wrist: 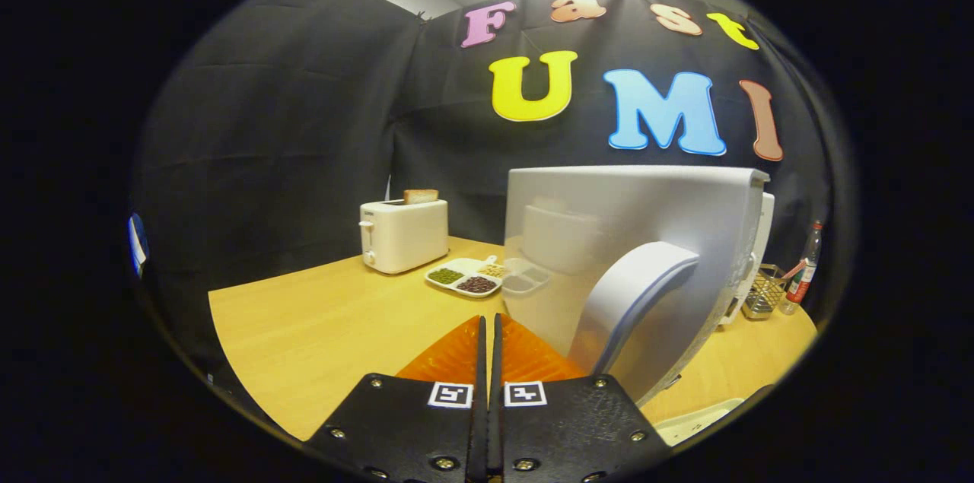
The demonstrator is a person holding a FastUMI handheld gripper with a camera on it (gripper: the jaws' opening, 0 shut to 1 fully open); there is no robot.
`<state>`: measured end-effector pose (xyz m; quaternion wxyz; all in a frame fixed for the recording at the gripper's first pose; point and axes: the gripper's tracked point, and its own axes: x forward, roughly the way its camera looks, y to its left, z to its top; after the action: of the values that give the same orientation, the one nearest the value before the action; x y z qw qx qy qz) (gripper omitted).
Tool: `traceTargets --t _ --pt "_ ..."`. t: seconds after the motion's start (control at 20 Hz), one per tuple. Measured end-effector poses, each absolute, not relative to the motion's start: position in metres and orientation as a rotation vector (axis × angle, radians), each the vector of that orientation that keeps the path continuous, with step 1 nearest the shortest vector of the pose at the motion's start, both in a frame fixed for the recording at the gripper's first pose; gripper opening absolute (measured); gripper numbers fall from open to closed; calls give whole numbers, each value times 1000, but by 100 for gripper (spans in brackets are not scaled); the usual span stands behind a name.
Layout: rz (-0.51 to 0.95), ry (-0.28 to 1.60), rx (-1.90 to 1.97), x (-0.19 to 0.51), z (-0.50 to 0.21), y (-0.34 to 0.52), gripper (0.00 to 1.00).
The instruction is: Open the microwave, put the food inside, and close the microwave door.
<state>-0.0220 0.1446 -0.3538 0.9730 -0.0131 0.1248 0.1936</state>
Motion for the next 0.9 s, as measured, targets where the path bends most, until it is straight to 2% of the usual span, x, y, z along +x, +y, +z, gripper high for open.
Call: traceTargets --t 0.9 --pt "28 237 -70 102 -347 -19 1"
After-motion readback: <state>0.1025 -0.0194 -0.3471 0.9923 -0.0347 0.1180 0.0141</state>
